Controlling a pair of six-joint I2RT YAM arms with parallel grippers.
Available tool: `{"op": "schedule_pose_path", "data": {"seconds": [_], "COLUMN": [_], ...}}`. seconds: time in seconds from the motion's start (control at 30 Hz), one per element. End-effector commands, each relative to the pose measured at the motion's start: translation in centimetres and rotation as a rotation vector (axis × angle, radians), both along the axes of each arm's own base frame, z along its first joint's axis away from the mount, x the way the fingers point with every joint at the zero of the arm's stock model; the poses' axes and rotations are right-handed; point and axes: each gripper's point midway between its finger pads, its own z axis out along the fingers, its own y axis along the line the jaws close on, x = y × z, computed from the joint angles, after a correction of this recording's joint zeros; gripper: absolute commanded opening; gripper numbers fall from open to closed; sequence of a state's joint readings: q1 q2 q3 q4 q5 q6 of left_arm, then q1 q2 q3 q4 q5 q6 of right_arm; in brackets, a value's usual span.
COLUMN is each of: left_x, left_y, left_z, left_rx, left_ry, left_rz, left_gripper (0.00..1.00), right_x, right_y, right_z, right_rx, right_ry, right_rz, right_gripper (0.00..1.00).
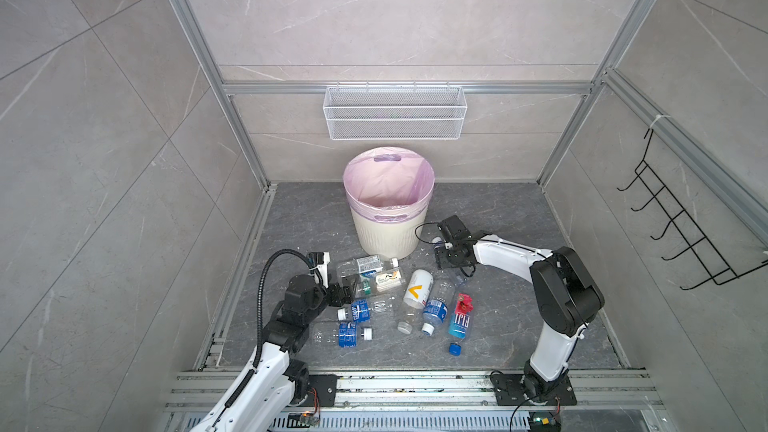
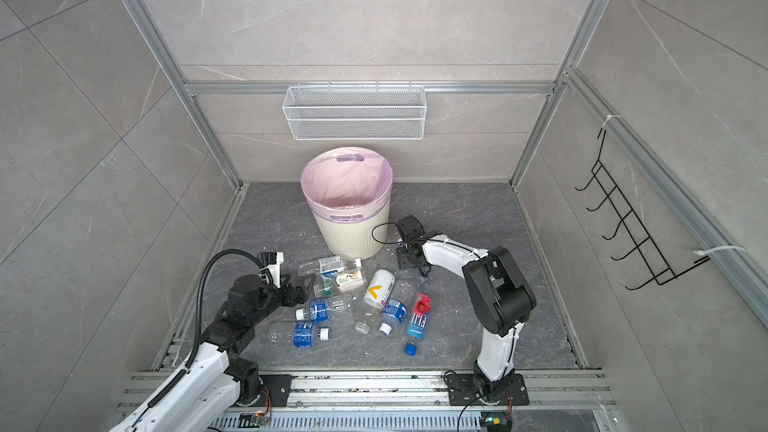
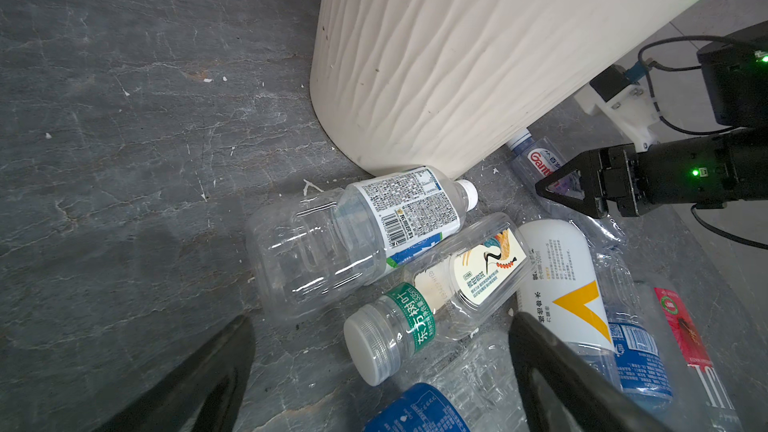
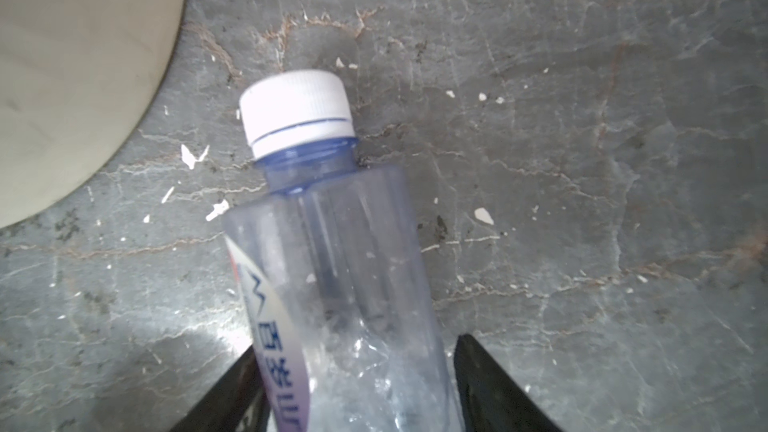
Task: Throw the plastic bottles in the bin
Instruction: 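Close the right gripper around the purple-labelled bottle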
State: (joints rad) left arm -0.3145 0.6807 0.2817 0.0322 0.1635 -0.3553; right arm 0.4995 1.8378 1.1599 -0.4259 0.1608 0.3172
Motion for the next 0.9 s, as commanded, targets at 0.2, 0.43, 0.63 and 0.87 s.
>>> {"op": "schedule_pose_path", "data": {"seconds": [0.2,0.43,0.63,0.87], "left_x": [0.4,0.4,0.4,0.4], "left_y": [-0.4,-0.3,-0.3,-0.3], "left_z": [1.0,0.9,1.0,0.9], "left_rx": [-0.007,-0.005,-0.006,-0.005], "left_ry": [-0.051,-0.048,-0.050,-0.048], "left_rz": [-0.015,-0.016,-0.016,-0.015], "left_gripper": [0.97,0.97,0.97,0.97], "right_x": [0.2,0.2,0.3,0.5], "right_y": [-0.6,-0.7,-1.0,-1.6], "right_z": [-0.9,-1.4,-0.5,1.5], "right_rx": [-0.046,-0.060,-0.066,-0.071], "right_ry": [0.029,0.042,0.013,-0.048], "right_rz": [-0.019,-0.018,-0.023,-0.031], "right_gripper": [0.70,0.68,0.54,0.49]}}
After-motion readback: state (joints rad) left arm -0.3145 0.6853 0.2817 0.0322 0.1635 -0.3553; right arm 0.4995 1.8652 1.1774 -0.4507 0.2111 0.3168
